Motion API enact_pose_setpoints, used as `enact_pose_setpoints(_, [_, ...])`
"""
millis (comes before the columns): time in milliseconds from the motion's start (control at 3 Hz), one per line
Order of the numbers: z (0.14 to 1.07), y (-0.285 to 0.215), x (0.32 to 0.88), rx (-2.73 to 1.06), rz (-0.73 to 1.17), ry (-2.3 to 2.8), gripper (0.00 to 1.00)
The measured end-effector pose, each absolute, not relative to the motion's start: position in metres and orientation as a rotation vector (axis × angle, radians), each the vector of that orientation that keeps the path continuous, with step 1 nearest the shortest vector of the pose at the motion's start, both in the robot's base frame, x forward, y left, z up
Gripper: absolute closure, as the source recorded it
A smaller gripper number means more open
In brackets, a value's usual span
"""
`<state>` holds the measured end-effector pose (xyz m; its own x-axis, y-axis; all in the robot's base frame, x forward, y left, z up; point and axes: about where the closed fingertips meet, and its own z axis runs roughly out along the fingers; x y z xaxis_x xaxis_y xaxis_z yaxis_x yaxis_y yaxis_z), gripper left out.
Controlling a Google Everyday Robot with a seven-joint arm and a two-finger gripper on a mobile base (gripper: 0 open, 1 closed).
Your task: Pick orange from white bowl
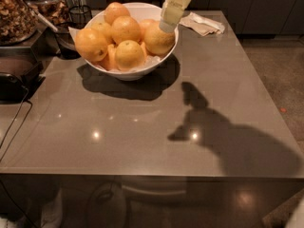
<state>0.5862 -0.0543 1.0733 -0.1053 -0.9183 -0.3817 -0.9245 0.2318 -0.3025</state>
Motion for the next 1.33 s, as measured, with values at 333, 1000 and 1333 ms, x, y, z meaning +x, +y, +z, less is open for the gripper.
enact_pose_setpoints(333, [1.068,-0.026,0.628,-1.603,0.126,2.073,0.00])
enact_pose_setpoints(1000, [1.066,-0.009,0.646,-1.556,0.169,2.050,0.00])
enact_pose_setpoints(1333, [1.060,0.003,0.655,-1.554,0.196,2.065,0.00])
